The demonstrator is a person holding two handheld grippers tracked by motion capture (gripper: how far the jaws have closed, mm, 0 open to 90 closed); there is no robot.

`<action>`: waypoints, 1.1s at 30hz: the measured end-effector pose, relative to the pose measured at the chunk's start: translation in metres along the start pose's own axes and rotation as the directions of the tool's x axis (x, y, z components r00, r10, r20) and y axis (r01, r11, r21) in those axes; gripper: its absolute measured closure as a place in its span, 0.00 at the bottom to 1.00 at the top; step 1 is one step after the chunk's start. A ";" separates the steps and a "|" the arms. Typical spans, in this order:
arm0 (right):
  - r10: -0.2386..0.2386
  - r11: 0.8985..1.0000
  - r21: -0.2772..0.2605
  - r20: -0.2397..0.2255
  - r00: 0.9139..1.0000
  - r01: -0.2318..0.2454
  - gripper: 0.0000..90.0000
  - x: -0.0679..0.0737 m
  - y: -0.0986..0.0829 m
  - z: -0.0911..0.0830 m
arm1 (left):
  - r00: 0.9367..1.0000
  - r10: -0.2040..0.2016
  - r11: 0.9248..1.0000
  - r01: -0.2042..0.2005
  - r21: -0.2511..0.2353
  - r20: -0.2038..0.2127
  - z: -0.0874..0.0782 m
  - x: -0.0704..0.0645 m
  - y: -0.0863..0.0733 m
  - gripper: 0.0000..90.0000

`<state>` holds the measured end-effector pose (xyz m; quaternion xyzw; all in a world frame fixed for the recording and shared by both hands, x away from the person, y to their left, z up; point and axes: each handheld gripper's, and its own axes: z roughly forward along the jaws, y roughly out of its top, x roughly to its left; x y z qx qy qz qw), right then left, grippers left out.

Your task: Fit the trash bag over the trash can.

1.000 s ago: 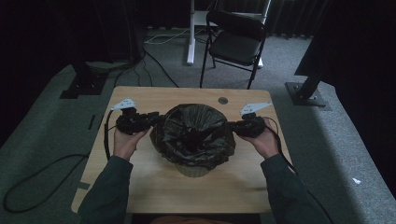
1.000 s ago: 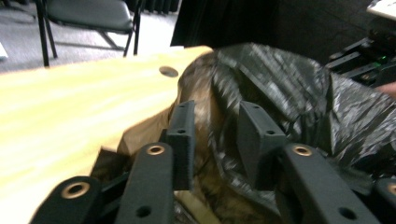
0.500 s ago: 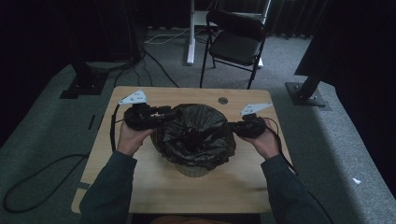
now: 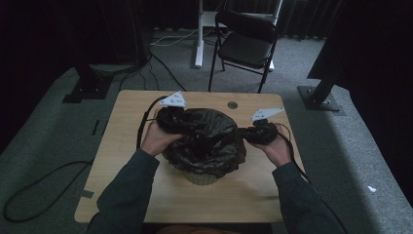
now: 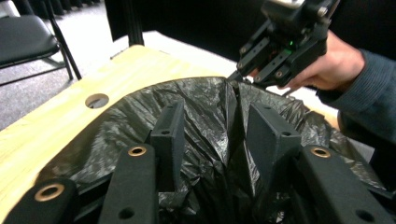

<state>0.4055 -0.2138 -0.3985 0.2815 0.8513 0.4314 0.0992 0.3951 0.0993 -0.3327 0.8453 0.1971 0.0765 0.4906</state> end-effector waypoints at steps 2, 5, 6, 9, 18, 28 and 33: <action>-0.001 1.000 -0.001 -0.001 1.000 0.001 0.89 0.000 0.000 0.000 | 1.000 0.000 0.999 0.000 0.032 0.018 0.007 0.000 0.002 0.62; -0.002 1.000 -0.002 0.001 1.000 0.002 0.89 0.000 0.000 -0.001 | 1.000 0.021 0.995 -0.022 0.093 0.011 0.020 0.000 0.005 0.62; -0.002 1.000 -0.003 0.002 1.000 0.002 0.89 0.000 0.000 -0.001 | 1.000 0.022 0.994 -0.024 0.104 0.016 0.023 0.001 0.006 0.62; -0.001 1.000 -0.003 0.001 1.000 0.001 0.89 0.000 0.000 -0.001 | 0.999 0.038 0.987 -0.039 0.157 0.013 0.035 0.001 0.009 0.62; -0.004 1.000 -0.004 0.002 1.000 0.004 0.89 0.001 0.000 -0.001 | 0.996 0.091 0.951 -0.088 0.297 0.005 0.060 0.000 0.016 0.63; -0.007 1.000 -0.004 0.003 1.000 0.007 0.89 0.001 0.001 -0.002 | 0.994 0.105 0.918 -0.084 0.389 -0.033 0.083 0.005 0.019 0.63; -0.006 1.000 -0.004 0.002 1.000 0.006 0.89 0.001 0.000 -0.003 | 0.992 0.104 0.912 -0.069 0.405 -0.066 0.089 0.007 0.021 0.63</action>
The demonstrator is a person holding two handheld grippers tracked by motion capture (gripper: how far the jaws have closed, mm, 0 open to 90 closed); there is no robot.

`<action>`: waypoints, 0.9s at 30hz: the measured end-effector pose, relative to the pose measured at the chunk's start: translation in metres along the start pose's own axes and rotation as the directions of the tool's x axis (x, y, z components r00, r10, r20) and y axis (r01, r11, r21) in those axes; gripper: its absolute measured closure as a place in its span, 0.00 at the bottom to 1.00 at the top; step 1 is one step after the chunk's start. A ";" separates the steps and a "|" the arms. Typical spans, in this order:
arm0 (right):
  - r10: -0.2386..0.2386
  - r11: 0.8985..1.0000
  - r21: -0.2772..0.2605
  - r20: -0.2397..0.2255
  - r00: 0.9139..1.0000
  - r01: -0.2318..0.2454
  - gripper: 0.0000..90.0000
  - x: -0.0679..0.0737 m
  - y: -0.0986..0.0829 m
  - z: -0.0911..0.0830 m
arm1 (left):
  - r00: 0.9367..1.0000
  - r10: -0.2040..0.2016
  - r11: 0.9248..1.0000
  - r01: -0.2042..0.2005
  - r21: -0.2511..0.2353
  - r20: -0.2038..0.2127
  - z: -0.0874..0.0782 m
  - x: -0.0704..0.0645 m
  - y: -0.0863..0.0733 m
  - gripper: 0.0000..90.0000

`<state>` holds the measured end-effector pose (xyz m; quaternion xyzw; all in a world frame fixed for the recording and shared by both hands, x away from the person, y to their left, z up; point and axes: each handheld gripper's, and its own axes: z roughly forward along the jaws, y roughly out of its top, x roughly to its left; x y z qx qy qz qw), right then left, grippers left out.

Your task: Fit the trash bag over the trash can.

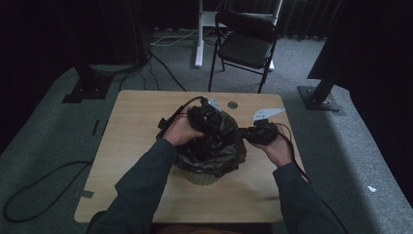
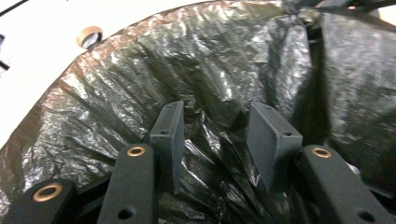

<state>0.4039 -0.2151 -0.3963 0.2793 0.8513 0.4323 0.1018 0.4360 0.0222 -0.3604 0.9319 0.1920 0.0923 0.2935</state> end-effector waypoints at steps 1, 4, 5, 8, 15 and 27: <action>-0.001 1.000 0.001 0.001 1.000 0.001 0.89 0.000 0.000 0.000 | 1.000 0.001 1.000 -0.001 0.003 -0.007 0.001 0.000 0.001 0.63; -0.003 1.000 -0.001 0.000 1.000 0.003 0.89 0.000 0.000 0.000 | 0.999 -0.013 1.000 0.014 0.016 -0.042 0.004 0.002 0.002 0.62; -0.002 1.000 -0.002 -0.001 1.000 0.002 0.89 0.000 0.000 -0.001 | 0.998 -0.013 1.000 0.013 0.016 -0.055 0.004 0.002 0.002 0.62; -0.003 1.000 -0.003 -0.001 1.000 0.003 0.89 0.000 0.000 -0.001 | 0.996 -0.028 1.000 0.028 -0.001 -0.087 0.004 0.003 0.002 0.62; -0.003 1.000 -0.004 -0.004 1.000 0.003 0.89 0.000 -0.001 -0.001 | 0.984 -0.072 0.997 0.067 -0.035 -0.165 -0.001 0.007 0.002 0.63; 0.002 1.000 -0.006 -0.004 1.000 -0.002 0.88 -0.001 -0.002 -0.002 | 0.988 -0.064 0.994 0.051 -0.093 -0.140 -0.018 0.000 0.000 0.63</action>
